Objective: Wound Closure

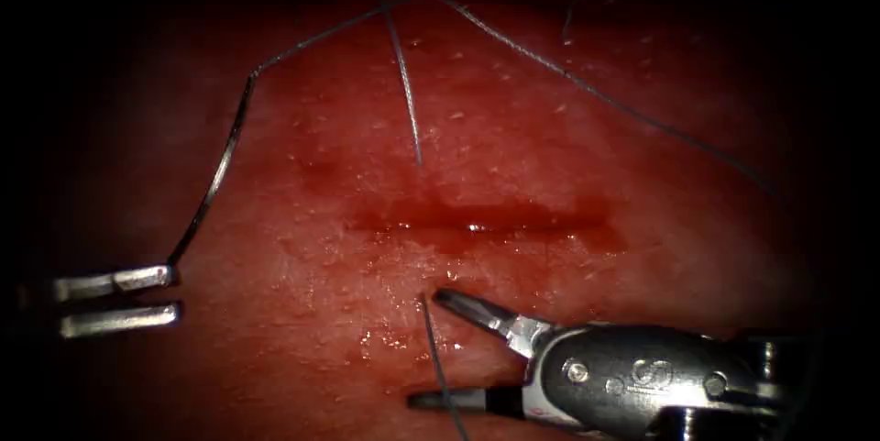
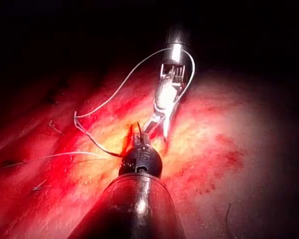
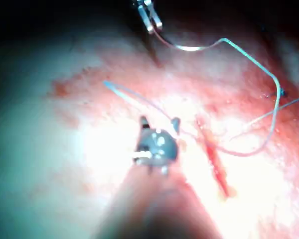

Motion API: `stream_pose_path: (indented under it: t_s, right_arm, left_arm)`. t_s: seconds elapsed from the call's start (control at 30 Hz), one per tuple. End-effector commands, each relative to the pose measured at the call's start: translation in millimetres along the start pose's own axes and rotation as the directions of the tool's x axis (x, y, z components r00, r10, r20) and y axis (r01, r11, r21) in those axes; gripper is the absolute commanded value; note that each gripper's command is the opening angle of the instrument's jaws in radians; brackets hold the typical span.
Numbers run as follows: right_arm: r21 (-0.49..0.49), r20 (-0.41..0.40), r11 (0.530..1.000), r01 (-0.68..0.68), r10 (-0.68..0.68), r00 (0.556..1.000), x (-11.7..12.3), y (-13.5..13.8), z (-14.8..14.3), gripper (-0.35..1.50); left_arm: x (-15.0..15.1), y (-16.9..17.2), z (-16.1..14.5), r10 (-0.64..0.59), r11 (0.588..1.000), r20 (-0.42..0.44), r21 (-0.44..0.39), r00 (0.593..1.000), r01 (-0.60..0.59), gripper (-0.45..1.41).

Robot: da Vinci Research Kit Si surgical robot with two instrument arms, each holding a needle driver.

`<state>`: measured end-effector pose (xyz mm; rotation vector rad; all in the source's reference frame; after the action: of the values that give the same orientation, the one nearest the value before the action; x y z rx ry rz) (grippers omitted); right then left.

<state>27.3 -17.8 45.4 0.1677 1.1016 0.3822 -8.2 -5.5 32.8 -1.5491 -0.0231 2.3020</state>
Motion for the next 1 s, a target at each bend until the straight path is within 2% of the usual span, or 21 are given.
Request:
stream_pose_path:
  t_s: [0.03, 0.17, 0.2, 0.3, 0.33, 0.43, 0.57, 0.7, 0.9, 1.0]
  right_arm:
    - [-0.008, 0.003, 1.000, 0.000, 0.000, 1.000, -0.9, 0.4, 1.2, 0.98]
    - [-0.031, 0.008, 1.000, -0.001, 0.001, 1.000, -2.0, 1.5, 2.0, 0.83]
    - [-0.038, 0.010, 0.999, -0.005, 0.006, 1.000, -2.3, 1.9, 2.1, 0.71]
    - [-0.046, 0.011, 0.999, -0.019, 0.020, 1.000, -2.8, 2.1, 2.2, 0.12]
    - [-0.046, 0.011, 0.999, -0.024, 0.025, 1.000, -2.9, 2.0, 2.2, -0.35]
    - [-0.044, 0.014, 0.999, -0.023, 0.024, 1.000, -2.9, 1.6, 2.2, -0.35]
    - [-0.029, 0.010, 0.999, -0.032, 0.032, 0.999, -1.7, 0.7, 0.8, -0.35]
    - [0.006, 0.007, 0.999, -0.038, 0.038, 0.999, 0.3, -2.5, -2.1, -0.35]
    - [0.053, -0.005, 0.999, -0.008, 0.008, 1.000, 3.0, -5.6, -4.2, -0.35]
    - [0.074, -0.012, 0.997, 0.009, -0.009, 1.000, 5.1, -8.0, -5.2, -0.35]
  left_arm:
    - [-0.3, 0.1, 0.7, 0.001, 1.000, 0.000, 0.002, 1.000, -0.001, -0.45]
    - [-0.3, 0.1, 0.7, 0.001, 1.000, -0.001, 0.000, 1.000, -0.001, -0.45]
    - [-0.3, 0.1, 0.7, 0.002, 1.000, -0.002, -0.001, 1.000, -0.002, -0.45]
    - [-0.3, 0.1, 0.7, 0.002, 1.000, -0.002, -0.002, 1.000, -0.002, -0.45]
    - [-0.2, 0.1, 0.7, 0.002, 1.000, -0.002, -0.002, 1.000, -0.002, -0.45]
    - [-0.2, 0.1, 0.8, 0.002, 1.000, -0.003, -0.003, 1.000, -0.002, -0.45]
    - [-0.2, 0.2, 0.7, 0.003, 1.000, -0.003, -0.003, 1.000, -0.003, -0.45]
    - [0.6, 0.2, 0.6, 0.031, 1.000, -0.018, -0.002, 0.999, -0.031, -0.45]
    - [1.2, 0.5, 0.7, 0.039, 0.999, -0.023, -0.003, 0.999, -0.039, -0.45]
    - [1.1, 0.5, 0.8, 0.040, 0.999, -0.024, -0.004, 0.999, -0.040, -0.45]
